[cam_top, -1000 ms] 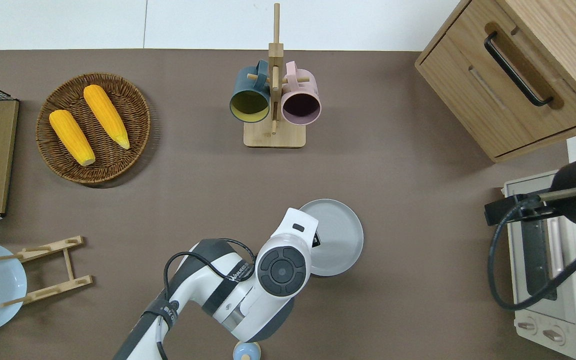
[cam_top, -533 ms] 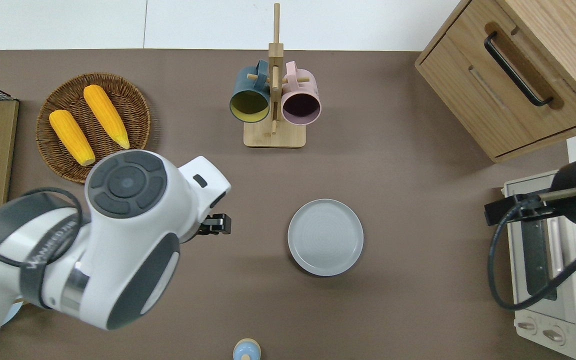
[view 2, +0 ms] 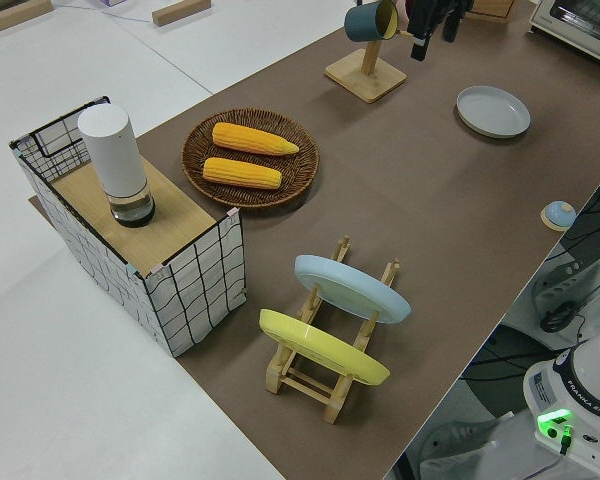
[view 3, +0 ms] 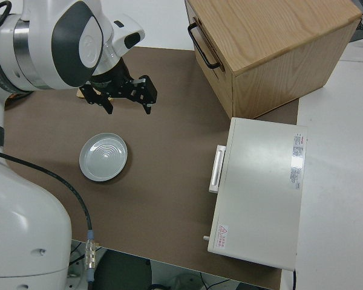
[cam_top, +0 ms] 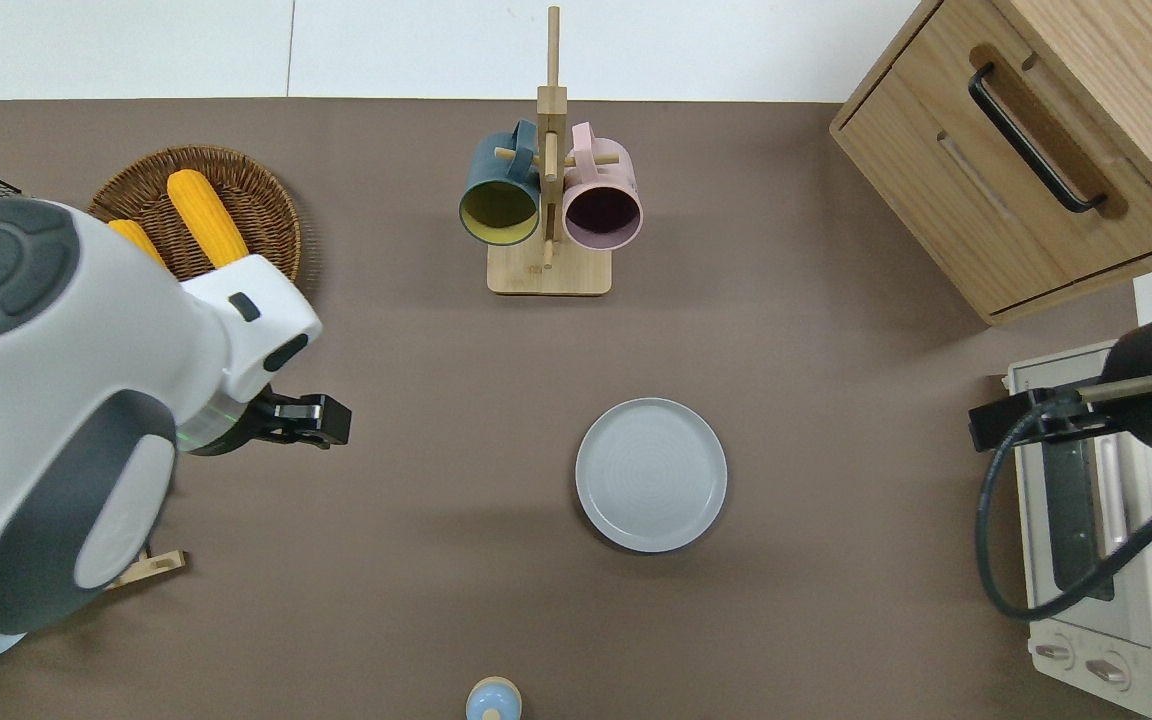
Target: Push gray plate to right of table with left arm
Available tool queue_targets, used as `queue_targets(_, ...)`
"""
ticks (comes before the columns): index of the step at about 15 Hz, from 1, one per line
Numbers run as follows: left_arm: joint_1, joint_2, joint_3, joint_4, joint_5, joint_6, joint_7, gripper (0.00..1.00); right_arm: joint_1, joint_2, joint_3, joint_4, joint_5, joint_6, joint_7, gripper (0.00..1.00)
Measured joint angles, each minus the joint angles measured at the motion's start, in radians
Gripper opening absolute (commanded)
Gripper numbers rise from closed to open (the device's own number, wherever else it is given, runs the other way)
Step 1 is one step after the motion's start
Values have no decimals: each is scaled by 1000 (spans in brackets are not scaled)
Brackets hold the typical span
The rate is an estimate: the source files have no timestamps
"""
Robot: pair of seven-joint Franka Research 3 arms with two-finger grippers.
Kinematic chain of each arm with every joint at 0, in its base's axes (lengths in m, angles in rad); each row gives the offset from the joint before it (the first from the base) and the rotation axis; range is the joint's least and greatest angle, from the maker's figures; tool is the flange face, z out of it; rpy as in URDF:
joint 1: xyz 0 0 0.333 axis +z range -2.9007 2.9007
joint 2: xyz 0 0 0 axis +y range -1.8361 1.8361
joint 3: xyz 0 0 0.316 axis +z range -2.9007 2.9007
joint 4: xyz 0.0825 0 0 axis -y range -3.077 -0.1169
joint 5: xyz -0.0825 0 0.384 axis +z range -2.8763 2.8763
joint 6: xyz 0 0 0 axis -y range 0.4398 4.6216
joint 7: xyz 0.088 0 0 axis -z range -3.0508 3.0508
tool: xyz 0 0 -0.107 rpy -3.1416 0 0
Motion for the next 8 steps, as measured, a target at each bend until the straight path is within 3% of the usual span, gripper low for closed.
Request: queue_targets(8,55,-10,1,53,-14,-3,39,993,0,0,0,0,0,0,0,983)
